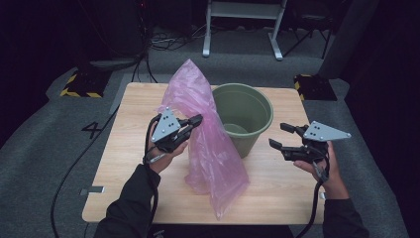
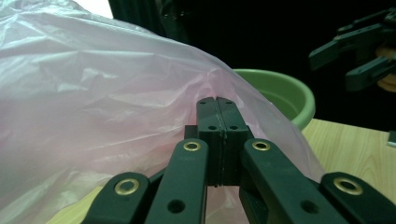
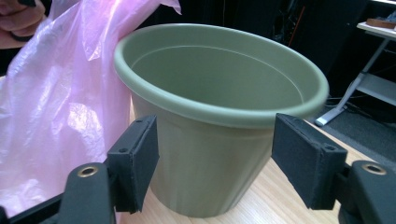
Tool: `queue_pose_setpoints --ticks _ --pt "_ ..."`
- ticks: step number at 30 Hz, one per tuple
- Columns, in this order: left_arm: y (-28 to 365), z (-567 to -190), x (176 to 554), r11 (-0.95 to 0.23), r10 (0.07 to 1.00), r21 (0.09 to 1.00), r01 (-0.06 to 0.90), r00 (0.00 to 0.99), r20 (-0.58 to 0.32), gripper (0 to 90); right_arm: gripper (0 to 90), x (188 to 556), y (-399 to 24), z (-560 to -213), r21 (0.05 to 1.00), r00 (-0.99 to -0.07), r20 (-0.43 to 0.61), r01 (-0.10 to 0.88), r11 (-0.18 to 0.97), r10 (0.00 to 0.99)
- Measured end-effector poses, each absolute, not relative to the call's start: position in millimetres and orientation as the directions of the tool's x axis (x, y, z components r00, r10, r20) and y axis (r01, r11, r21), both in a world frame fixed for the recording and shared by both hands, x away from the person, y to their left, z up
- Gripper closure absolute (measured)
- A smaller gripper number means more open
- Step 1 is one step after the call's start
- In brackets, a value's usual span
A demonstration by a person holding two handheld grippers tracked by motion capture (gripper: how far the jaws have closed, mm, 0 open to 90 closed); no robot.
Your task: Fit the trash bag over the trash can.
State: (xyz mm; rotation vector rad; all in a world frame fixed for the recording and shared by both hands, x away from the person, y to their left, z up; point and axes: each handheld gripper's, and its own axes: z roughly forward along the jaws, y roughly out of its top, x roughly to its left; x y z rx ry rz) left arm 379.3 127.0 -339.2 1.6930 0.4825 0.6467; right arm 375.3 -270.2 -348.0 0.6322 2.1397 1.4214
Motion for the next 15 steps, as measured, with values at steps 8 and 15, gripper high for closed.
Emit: queue_pose_setpoints --ticks 8,15 --pt "109.5 -331.4 395.6 -0.211 0.599 0.977 -0.013 0.789 0.14 89.5 32.7 383.6 -266.0 -343.1 0.942 -0.774 -0.108 0.12 0.313 0.624" --pt "93.1 -331.0 405.5 -0.226 0.567 0.974 0.012 0.815 0.121 89.5 32.2 391.5 -245.9 -330.7 0.947 -0.786 -0.122 0.091 0.308 0.606"
